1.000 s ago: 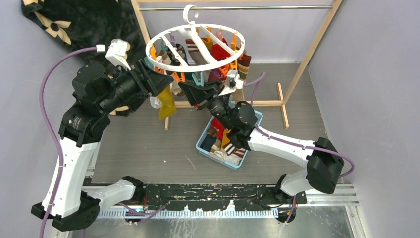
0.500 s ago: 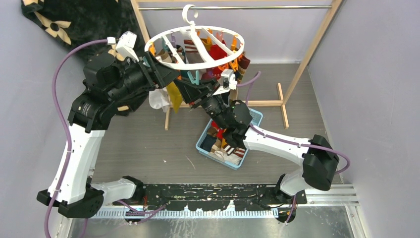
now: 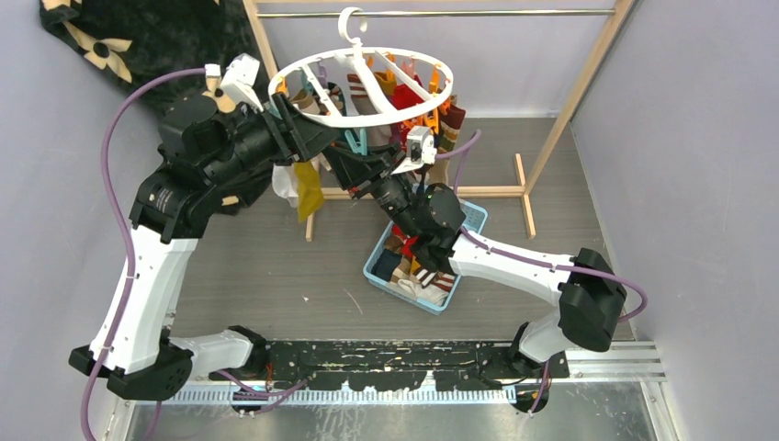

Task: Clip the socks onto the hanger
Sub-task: Open the clamp at the hanger.

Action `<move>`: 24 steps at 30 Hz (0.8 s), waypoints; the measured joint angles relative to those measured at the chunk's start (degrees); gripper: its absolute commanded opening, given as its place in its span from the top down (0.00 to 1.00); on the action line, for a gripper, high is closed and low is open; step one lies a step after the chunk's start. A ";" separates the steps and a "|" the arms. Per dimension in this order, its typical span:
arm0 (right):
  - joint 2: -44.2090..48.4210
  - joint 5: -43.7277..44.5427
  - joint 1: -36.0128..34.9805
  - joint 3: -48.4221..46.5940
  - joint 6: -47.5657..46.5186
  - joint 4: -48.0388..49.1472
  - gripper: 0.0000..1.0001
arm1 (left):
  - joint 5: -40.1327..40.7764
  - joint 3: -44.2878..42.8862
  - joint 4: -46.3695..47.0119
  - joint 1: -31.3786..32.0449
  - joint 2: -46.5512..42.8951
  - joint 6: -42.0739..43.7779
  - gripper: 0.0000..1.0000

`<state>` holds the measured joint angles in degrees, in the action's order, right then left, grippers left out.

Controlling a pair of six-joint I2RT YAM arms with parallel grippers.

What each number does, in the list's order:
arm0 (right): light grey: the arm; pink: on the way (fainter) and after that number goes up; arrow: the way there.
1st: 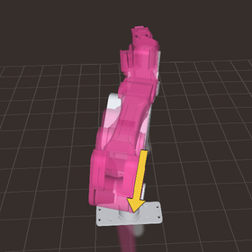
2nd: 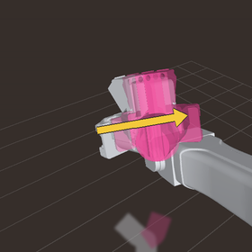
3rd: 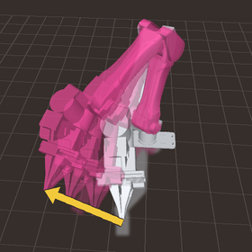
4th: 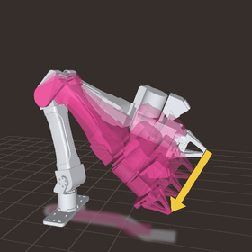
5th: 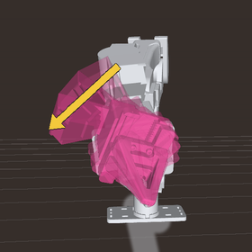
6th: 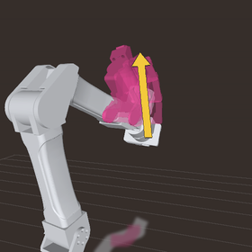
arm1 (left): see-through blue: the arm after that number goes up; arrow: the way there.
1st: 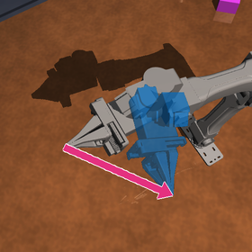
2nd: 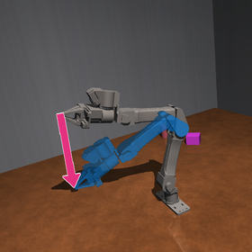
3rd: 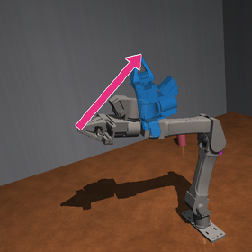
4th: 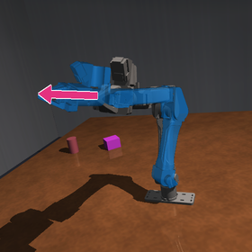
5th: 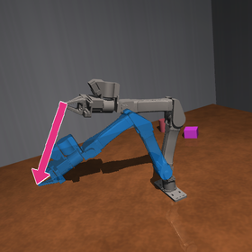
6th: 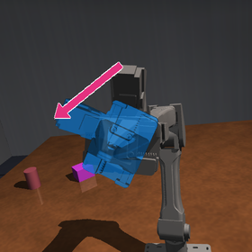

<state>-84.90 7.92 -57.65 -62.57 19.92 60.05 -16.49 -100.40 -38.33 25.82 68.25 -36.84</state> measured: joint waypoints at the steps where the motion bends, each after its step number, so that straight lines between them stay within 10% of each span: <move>1: 0.00 0.07 0.02 -0.02 -0.02 -0.09 0.90 | 0.00 -0.11 0.00 0.09 0.17 0.02 0.42; 11: -0.68 0.46 0.02 -0.61 0.04 -0.17 0.87 | 1.14 -0.52 0.11 0.74 0.90 1.55 0.59; 24: -0.74 0.35 -0.02 -0.85 -0.33 -3.23 0.61 | 4.61 -0.11 1.05 0.96 0.83 3.41 0.82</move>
<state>-85.65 8.27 -57.67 -63.42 19.59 56.82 -11.88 -100.51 -37.28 26.79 69.08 -33.43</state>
